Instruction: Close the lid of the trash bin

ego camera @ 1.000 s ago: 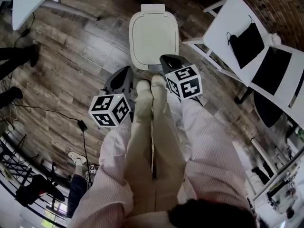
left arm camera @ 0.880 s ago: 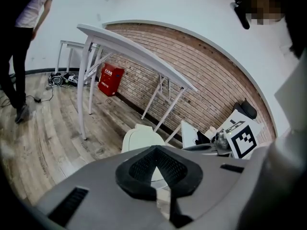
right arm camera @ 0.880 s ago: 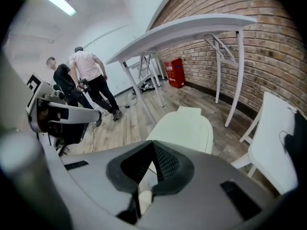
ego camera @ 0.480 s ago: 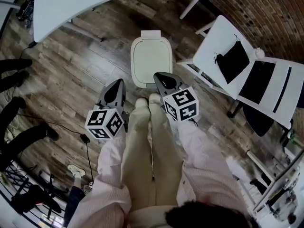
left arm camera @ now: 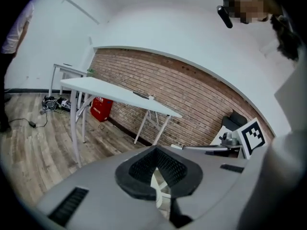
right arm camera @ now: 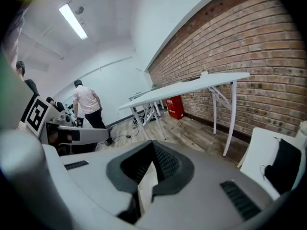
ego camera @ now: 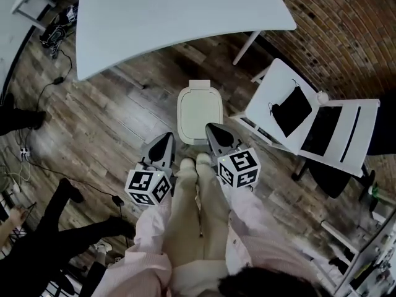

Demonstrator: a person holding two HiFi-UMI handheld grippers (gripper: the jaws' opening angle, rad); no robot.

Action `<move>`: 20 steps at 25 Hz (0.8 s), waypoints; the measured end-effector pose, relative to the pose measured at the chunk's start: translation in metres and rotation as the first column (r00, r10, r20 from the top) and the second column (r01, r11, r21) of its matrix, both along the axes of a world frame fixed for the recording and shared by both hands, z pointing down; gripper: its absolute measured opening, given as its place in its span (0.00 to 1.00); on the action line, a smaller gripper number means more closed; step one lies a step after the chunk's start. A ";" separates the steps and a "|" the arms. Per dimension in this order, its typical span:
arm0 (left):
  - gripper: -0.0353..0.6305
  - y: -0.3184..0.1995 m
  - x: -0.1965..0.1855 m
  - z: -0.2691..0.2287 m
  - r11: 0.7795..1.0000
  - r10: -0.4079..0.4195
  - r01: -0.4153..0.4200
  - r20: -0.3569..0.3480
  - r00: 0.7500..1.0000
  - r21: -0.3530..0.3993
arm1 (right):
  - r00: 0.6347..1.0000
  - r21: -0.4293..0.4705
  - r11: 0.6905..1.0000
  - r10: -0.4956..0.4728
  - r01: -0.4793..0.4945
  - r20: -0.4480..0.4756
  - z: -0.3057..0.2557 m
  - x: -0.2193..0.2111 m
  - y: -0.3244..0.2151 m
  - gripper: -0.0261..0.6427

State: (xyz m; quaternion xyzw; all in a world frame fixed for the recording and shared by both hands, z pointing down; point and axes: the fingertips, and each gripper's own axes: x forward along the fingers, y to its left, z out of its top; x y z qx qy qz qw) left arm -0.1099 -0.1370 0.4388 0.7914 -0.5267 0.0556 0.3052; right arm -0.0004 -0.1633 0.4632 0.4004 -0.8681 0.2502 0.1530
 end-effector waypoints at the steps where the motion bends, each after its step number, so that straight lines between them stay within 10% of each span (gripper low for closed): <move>1: 0.04 -0.001 0.000 -0.009 1.000 0.003 -0.003 0.002 1.000 0.016 | 1.000 0.014 1.000 0.005 -0.005 0.002 -0.009 0.002 0.000 0.05; 20: 0.04 -0.008 -0.005 -0.140 0.967 0.022 -0.048 0.106 0.994 0.249 | 0.986 0.210 0.966 0.132 -0.151 0.100 -0.144 0.055 -0.010 0.05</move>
